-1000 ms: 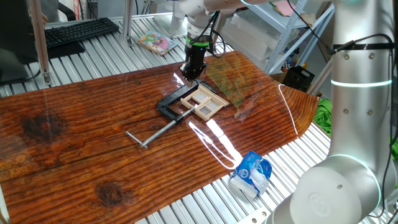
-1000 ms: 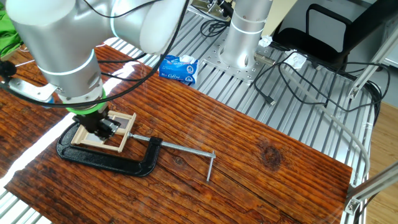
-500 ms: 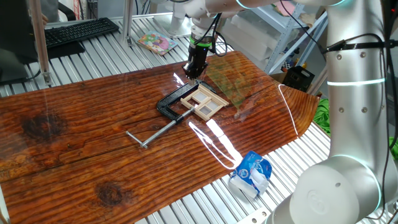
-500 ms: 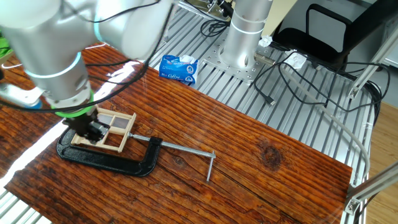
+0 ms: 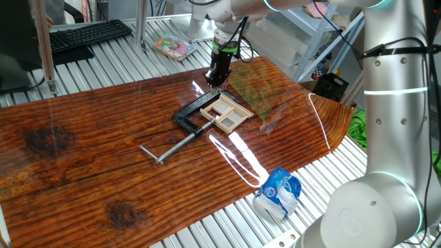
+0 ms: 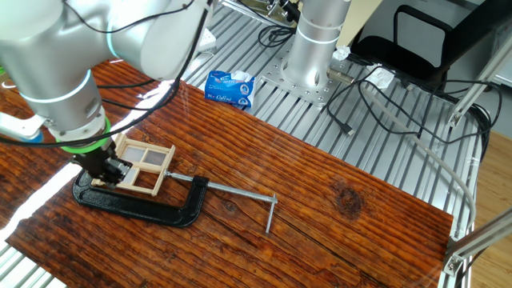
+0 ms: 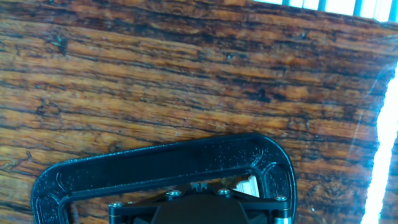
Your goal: Close a sliding window
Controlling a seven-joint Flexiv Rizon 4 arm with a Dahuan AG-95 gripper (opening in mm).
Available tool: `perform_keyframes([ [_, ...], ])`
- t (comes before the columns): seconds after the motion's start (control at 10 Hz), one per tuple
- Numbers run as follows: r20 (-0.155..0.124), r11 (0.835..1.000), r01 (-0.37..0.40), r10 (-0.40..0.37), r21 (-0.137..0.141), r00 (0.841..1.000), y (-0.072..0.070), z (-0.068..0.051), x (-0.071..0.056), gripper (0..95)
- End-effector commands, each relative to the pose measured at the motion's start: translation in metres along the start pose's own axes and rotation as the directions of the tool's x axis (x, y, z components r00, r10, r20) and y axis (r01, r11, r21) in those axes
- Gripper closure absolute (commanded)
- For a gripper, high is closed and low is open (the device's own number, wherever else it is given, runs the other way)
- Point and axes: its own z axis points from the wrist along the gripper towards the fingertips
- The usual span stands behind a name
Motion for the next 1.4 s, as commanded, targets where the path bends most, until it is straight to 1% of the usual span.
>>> perform_keyframes([
  [0.1,0.014,1.000,0.004,-0.004,0.005,1.000,-0.0014,0.0026,0.0003,95.0],
  [0.3,0.014,1.000,0.004,-0.004,0.000,1.000,-0.0014,0.0026,0.0003,95.0],
  [0.6,0.017,1.000,0.004,-0.004,-0.001,1.000,-0.0014,0.0026,0.0003,95.0],
  [0.8,0.023,1.000,0.004,-0.004,-0.001,1.000,-0.0014,0.0026,0.0003,95.0],
  [0.9,0.027,1.000,0.004,-0.004,-0.007,1.000,-0.0014,0.0026,0.0003,95.0],
  [1.4,0.031,1.000,0.007,-0.007,-0.011,0.999,-0.0014,0.0026,0.0003,95.0],
])
